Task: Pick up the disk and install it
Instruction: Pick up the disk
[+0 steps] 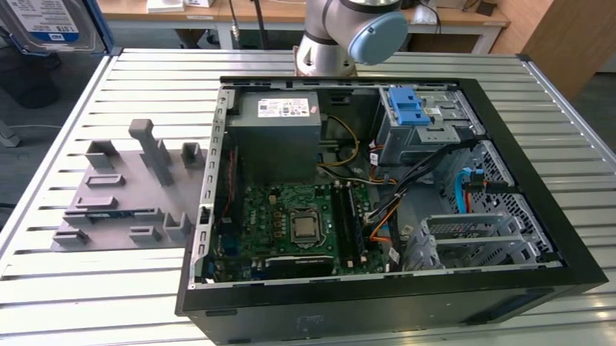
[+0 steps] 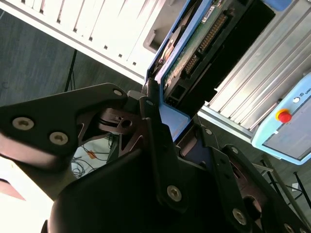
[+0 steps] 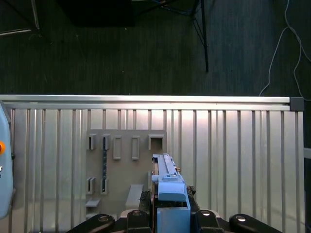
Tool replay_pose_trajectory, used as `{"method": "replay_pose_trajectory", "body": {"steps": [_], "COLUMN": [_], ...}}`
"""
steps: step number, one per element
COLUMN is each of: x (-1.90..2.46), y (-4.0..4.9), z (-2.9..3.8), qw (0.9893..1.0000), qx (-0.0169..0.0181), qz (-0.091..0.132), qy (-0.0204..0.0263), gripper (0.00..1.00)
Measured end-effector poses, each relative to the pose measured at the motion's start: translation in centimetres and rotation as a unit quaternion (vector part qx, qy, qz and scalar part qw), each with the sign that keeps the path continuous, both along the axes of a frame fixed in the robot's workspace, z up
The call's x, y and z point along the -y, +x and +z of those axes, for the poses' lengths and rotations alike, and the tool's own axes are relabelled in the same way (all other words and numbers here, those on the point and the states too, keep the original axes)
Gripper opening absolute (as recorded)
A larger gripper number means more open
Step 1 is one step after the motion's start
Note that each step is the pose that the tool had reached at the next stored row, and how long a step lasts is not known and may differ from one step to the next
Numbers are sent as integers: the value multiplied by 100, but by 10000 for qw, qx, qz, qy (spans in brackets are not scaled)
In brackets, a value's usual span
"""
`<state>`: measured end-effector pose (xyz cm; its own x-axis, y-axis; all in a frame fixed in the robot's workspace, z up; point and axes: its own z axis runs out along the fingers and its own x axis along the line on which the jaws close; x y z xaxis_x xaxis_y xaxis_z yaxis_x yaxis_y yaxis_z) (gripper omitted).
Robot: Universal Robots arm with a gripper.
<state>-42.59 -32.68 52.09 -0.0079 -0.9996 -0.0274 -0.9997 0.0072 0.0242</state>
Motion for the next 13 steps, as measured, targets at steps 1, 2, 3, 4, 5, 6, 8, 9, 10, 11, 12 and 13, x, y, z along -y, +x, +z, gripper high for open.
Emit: {"method": "replay_pose_trajectory", "body": {"steps": [1, 2, 3, 4, 5, 6, 8, 9, 10, 11, 12, 13], "x": [0, 0, 0, 0, 0, 0, 0, 0, 0, 0, 0, 0], "y": [5, 8, 12, 16, 21, 25, 33, 37, 42, 48, 53, 57], "z": [0, 0, 0, 1, 0, 0, 0, 0, 0, 0, 0, 0], "qw": [10000, 10000, 10000, 10000, 10000, 10000, 10000, 10000, 10000, 10000, 10000, 10000], "qx": [0, 0, 0, -1, 0, 0, 0, 0, 0, 0, 0, 0], "qz": [0, 0, 0, 0, 0, 0, 0, 0, 0, 0, 0, 0], "qy": [0, 0, 0, 0, 0, 0, 0, 0, 0, 0, 0, 0], "gripper": [36, 36, 36, 36, 36, 36, 36, 36, 36, 36, 36, 36]}}
